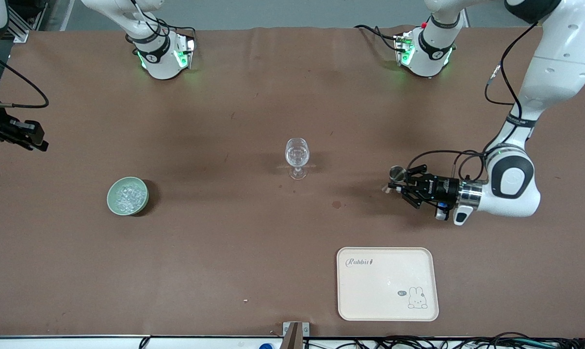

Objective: Pour wine and add ice with both arms
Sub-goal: 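Carry the jigger with the left gripper over to the wine glass, then tilt the jigger over the glass rim with the left gripper to pour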

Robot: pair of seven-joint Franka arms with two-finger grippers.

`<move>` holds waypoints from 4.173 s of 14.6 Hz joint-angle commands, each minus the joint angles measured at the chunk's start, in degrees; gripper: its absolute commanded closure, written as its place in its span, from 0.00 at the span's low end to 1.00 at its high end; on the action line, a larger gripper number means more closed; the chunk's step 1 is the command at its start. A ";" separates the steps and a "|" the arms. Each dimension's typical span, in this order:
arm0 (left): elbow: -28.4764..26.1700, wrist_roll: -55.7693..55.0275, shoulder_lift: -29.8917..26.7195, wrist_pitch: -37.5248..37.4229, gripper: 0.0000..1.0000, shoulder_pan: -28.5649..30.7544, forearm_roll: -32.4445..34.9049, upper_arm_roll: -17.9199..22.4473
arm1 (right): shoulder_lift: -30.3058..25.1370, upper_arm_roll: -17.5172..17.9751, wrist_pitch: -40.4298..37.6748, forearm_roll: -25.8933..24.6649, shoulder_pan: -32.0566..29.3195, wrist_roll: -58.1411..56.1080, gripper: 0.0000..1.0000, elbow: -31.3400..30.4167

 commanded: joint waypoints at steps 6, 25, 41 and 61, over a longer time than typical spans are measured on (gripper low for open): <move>-8.85 -5.97 -8.42 5.16 1.00 0.35 -1.08 -7.88 | -1.65 0.20 -0.87 0.28 0.18 -0.30 0.93 -1.04; -11.50 -28.63 -15.02 25.20 1.00 -8.44 6.54 -17.64 | -1.12 0.20 1.07 0.45 2.47 -0.22 0.91 -1.92; -8.50 -48.15 -14.05 30.30 1.00 -14.51 21.49 -17.38 | -0.94 0.11 2.56 0.63 2.73 0.14 0.91 -1.92; -6.04 -65.75 -13.35 31.88 1.00 -18.11 35.92 -17.38 | -0.68 0.20 2.47 0.89 4.93 2.16 0.91 -1.74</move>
